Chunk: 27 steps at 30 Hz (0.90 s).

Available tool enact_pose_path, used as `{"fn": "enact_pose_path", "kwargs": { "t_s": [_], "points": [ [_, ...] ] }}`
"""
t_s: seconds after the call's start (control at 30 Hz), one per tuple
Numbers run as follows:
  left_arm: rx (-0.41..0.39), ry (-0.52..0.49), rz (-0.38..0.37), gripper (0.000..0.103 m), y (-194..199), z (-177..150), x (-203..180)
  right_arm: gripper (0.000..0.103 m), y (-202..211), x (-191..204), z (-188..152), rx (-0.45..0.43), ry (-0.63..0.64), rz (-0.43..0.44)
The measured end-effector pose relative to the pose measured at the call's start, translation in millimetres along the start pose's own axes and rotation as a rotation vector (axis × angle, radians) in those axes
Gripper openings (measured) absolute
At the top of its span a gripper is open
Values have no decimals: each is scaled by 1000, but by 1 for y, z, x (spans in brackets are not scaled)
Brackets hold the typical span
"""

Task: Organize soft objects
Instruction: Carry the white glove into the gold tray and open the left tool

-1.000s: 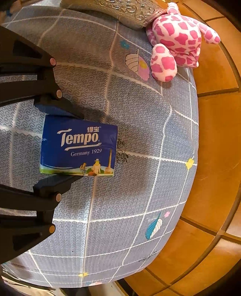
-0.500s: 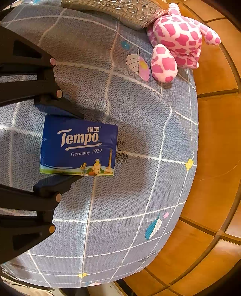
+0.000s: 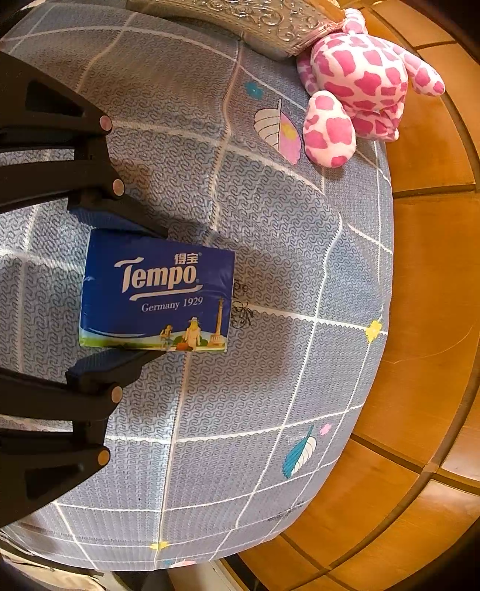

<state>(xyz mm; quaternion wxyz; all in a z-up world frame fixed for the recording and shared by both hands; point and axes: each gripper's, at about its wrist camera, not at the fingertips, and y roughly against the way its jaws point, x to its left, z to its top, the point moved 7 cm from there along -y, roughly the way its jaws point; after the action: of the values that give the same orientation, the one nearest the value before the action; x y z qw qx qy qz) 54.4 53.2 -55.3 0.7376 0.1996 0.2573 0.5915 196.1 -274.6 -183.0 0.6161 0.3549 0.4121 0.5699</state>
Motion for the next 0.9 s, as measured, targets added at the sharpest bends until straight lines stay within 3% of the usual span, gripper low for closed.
{"fn": "enact_pose_path", "kwargs": {
  "t_s": [0.4,0.9],
  "points": [
    [19,135,182,36,4,-13,94,54,0,0,0,-4,8,-10],
    [115,315,319,36,-2,-48,191,54,1,0,-1,-7,20,-28]
  ]
}}
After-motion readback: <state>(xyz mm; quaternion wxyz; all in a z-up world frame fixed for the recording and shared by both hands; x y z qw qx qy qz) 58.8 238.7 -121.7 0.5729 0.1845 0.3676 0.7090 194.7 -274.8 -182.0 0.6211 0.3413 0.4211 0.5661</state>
